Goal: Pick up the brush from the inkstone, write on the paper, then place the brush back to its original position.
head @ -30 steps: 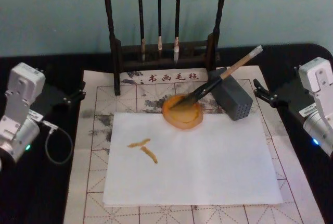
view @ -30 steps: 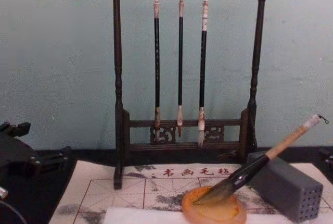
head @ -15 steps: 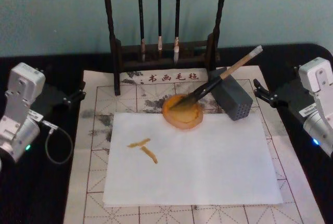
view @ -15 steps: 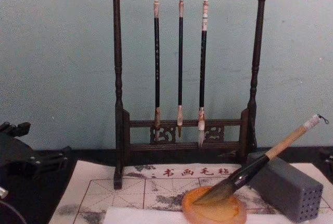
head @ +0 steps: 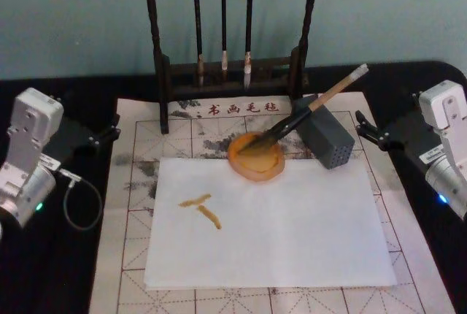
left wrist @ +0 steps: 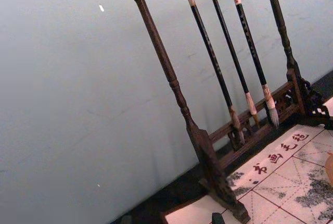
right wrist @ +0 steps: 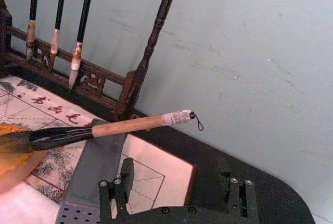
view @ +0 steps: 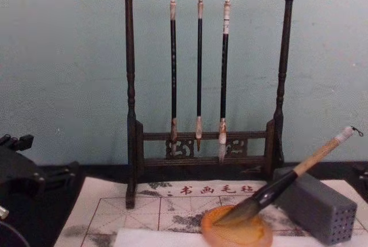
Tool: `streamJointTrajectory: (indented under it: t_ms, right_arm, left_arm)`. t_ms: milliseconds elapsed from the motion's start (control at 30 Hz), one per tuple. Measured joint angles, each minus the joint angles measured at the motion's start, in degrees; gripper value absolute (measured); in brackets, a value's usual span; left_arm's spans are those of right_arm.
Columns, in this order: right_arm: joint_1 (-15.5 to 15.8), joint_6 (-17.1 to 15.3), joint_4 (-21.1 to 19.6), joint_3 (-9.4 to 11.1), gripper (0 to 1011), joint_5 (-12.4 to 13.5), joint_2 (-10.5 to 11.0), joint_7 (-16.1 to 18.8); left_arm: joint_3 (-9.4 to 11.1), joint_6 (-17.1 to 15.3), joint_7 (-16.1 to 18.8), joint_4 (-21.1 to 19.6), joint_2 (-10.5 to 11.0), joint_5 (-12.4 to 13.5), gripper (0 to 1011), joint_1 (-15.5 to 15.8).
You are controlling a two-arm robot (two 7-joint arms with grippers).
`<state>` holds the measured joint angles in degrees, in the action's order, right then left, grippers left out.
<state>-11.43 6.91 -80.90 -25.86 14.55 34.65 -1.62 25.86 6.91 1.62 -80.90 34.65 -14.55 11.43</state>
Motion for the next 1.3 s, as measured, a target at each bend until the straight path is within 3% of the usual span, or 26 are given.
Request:
streamJointTrajectory:
  t_ms: [233, 433, 800, 1000, 1033, 1100, 1300]
  right_arm:
    - [0.78, -0.57, -0.52, 1.14, 1002, 0.81, -0.48, 1.81]
    - [1.76, -2.9, -1.48, 2.96, 1003, 5.09, -1.53, 5.33]
    - [2.6, -9.13, -2.15, 7.52, 1002, 15.5, -4.96, 11.35]
    - [2.57, -13.7, -1.76, 11.4, 1003, 23.15, -8.19, 14.27]
    - [2.57, -13.7, -1.76, 11.4, 1003, 23.15, -8.19, 14.27]
    - [2.5, -15.45, -1.48, 12.87, 1003, 25.88, -9.57, 15.03]
    - [2.01, -18.09, -0.72, 14.42, 1002, 30.62, -11.59, 15.42]
  left_arm:
    - [0.0, 0.0, -0.01, 0.0, 0.0, 0.0, 1001, 0.0]
    - [0.0, 0.0, 0.0, 0.0, 0.0, 0.0, 1001, 0.0]
    - [0.0, 0.0, 0.0, 0.0, 0.0, 0.0, 1001, 0.0]
    - [0.0, 0.0, 0.0, 0.0, 0.0, 0.0, 1001, 0.0]
    - [0.0, 0.0, 0.0, 0.0, 0.0, 0.0, 1001, 0.0]
    - [0.0, 0.0, 0.0, 0.0, 0.0, 0.0, 1001, 0.0]
    - [0.0, 0.0, 0.0, 0.0, 0.0, 0.0, 1001, 0.0]
